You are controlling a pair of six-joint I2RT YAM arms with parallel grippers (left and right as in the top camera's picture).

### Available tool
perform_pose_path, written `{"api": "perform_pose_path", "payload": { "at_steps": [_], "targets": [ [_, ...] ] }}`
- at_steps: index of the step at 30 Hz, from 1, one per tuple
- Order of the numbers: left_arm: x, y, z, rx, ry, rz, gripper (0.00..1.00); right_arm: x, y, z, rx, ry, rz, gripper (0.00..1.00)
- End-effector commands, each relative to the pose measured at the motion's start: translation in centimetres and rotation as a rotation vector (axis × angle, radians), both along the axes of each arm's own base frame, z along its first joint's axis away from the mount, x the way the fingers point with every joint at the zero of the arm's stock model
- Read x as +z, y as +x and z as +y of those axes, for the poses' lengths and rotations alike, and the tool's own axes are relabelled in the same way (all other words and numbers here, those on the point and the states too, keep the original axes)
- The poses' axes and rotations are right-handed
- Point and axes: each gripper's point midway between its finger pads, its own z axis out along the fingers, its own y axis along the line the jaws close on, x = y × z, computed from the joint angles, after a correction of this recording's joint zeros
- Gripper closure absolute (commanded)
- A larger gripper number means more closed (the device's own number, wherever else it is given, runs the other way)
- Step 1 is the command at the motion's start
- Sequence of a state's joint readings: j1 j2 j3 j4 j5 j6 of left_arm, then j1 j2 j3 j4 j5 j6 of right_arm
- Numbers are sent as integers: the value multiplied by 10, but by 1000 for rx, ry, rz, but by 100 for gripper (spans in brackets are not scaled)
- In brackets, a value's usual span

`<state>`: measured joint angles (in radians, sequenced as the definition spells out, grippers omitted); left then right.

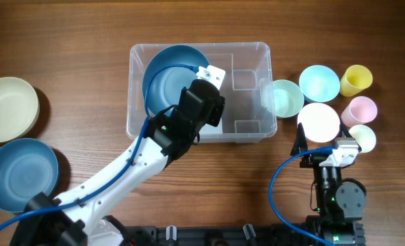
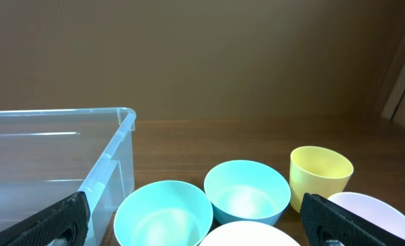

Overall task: Pack container
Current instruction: 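Carry the blue plate with the left gripper into the clear container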

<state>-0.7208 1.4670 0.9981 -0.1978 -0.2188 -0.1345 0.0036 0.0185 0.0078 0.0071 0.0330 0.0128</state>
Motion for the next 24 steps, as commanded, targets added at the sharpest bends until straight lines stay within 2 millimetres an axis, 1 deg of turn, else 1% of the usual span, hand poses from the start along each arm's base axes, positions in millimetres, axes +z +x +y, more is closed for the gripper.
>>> {"api": "perform_pose_path", "payload": {
  "at_steps": [1,3,7,10,14,21,24],
  "targets": [
    [-2,5,-7,-17,24,-9,96,0,0,1,10,-10,-5,0],
    [-11,6,-6,-15,38,6,96,0,0,1,10,-10,-5,0],
    [-35,12,-4,-3,72,47,96,0,0,1,10,-10,-5,0],
    [-46,16,-6,0,81,56,96,0,0,1,10,-10,-5,0],
    [-47,22,-7,11,76,40,96,0,0,1,10,-10,-5,0],
    [-50,34,15,71,89,46,96,0,0,1,10,-10,-5,0],
    [-53,34,14,62,77,62,96,0,0,1,10,-10,-5,0]
  ]
}}
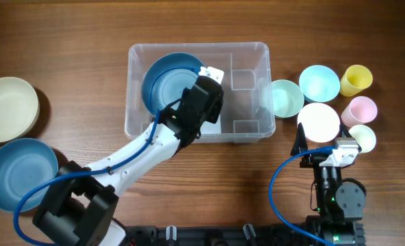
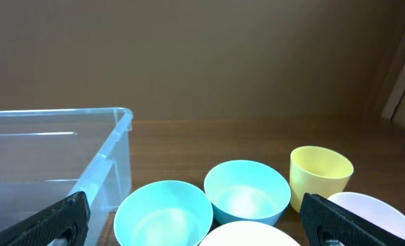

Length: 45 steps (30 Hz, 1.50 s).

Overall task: Pack container
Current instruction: 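Carry the blue plate with the left gripper into the clear container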

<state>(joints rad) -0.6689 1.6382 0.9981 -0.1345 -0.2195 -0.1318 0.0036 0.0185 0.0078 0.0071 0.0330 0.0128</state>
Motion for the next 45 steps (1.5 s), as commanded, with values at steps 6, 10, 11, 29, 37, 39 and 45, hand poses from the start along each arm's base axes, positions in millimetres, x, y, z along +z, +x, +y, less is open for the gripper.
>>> {"api": "perform_pose_path", "payload": {
  "at_steps": [6,10,11,29,37,39,45],
  "targets": [
    [-2,8,1,-7,6,5,96,0,0,1,10,-10,-5,0],
    [-10,8,1,-7,17,20,96,0,0,1,10,-10,-5,0],
    [-11,8,1,-7,19,21,96,0,0,1,10,-10,-5,0],
    [-38,9,0,-6,49,60,81,0,0,1,10,-10,-5,0],
    [-34,13,-3,-6,33,39,75,0,0,1,10,-10,-5,0],
    [-32,15,-4,-7,25,30,76,0,0,1,10,-10,-5,0],
    [-29,17,-5,-7,16,18,86,0,0,1,9,-10,-5,0]
  ]
}}
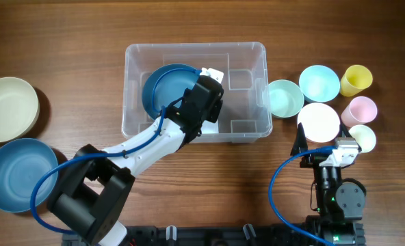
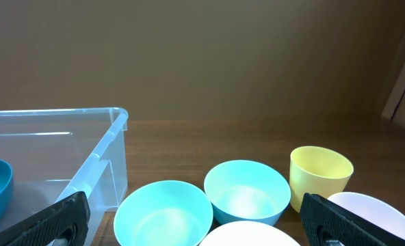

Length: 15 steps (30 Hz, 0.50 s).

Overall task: Pack container
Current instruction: 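Carry the blue plate with the left gripper into the clear container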

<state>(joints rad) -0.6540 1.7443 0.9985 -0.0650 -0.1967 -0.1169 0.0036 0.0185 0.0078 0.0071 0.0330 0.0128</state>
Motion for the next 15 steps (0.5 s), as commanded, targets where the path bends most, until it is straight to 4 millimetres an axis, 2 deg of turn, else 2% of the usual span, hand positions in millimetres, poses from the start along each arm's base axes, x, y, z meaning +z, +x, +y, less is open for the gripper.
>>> {"api": "perform_pose_path", "payload": {
  "at_steps": [1,5,7,10,11,15],
  "targets": [
    [5,7,-2,5,-3,-17,87,0,0,1,10,-10,-5,0],
    [16,13,2,29,-3,-51,91,0,0,1,10,-10,-5,0],
    [37,20,12,86,1,-105,92,0,0,1,10,-10,-5,0],
    [84,32,42,251,-12,-220,92,0,0,1,10,-10,-5,0],
    [105,35,60,330,-15,-271,91,0,0,1,10,-10,-5,0],
    [145,28,119,540,-42,-327,91,0,0,1,10,-10,-5,0]
  ]
}}
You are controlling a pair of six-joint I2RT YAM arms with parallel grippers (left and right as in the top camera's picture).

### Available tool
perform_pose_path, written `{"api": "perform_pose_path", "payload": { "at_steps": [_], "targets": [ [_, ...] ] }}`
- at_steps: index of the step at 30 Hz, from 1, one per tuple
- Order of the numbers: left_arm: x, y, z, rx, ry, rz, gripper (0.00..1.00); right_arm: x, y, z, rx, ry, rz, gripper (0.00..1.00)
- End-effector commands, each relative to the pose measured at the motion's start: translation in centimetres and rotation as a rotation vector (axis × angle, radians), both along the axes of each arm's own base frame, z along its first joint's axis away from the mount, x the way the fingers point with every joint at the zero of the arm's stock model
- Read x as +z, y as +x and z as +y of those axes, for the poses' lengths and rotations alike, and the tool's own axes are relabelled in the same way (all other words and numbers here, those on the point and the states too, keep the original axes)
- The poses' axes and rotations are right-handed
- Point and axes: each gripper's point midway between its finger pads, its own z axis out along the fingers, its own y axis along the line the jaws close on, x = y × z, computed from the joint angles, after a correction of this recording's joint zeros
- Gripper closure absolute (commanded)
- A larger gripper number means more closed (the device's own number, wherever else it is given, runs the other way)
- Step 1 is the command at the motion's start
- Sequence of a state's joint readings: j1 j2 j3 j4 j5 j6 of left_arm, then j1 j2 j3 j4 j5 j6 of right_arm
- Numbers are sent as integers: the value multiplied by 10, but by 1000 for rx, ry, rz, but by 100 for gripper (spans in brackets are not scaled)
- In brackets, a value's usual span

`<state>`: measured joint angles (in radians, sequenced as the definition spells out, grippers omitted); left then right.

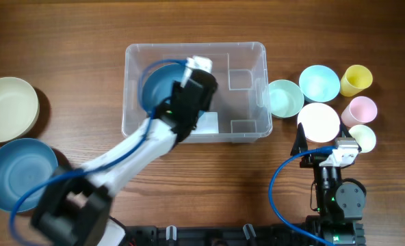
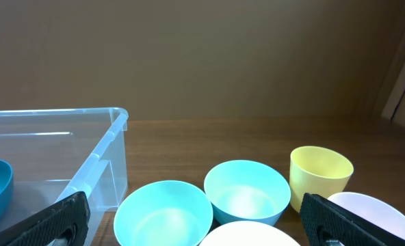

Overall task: Pack container
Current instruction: 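Carry the blue plate with the left gripper into the clear container, then release the plate and move the left gripper back to the plate stack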

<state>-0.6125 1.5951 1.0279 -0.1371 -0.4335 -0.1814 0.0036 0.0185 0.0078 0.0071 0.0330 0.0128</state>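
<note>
The clear plastic container point(image 1: 247, 55) stands at the middle of the table, and its near corner shows in the right wrist view point(image 2: 107, 150). A dark blue bowl point(image 1: 153, 85) lies in its left half; its rim also shows at the wrist view's left edge. My left gripper point(image 1: 192, 85) hangs over the bowl's right side. The arm is blurred and the fingers are hidden. My right gripper point(image 2: 196, 229) is open and empty, low beside the white bowl point(image 1: 319, 121).
Right of the container are two cyan bowls point(image 1: 285, 98) point(image 1: 319, 83), a yellow cup point(image 1: 357, 80), a pink cup point(image 1: 360, 109) and a pale yellow cup point(image 1: 363, 138). At the far left sit a cream bowl point(image 1: 9, 109) and a second blue bowl point(image 1: 19, 174).
My left gripper has shifted a little toward the far left over the bowl, and its arm now shows blurred. The bowl stays in the container. The right arm has not moved.
The left gripper first held the blue bowl tilted over the container's far left corner. The bowl then sat lower inside, and the container stood slightly further left. By the last earlier moment the bowl lay in the left half, where it remains.
</note>
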Motion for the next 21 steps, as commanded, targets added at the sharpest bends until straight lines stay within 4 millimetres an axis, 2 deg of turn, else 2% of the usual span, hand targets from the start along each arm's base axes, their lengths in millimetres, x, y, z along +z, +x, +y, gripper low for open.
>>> {"api": "perform_pose_path", "payload": {
  "at_steps": [1,3,5,7,9,11,16,19,21],
  "targets": [
    [78,1,86,345,-82,-158,89,0,0,1,10,-10,-5,0],
    [81,-11,126,470,-117,-128,88,0,0,1,10,-10,-5,0],
    [78,-27,171,623,-150,-89,79,0,0,1,10,-10,-5,0],
    [71,-51,221,796,-175,-34,79,0,0,1,10,-10,-5,0],
    [62,-72,257,924,-198,19,74,0,0,1,10,-10,-5,0],
    [50,-89,284,1020,-240,85,67,0,0,1,10,-10,-5,0],
    [20,-127,332,1215,-289,232,48,0,0,1,10,-10,-5,0],
    [6,-145,357,1318,-281,293,47,0,0,1,10,-10,-5,0],
    [-3,-154,365,1359,-273,333,47,0,0,1,10,-10,-5,0]
  ]
}}
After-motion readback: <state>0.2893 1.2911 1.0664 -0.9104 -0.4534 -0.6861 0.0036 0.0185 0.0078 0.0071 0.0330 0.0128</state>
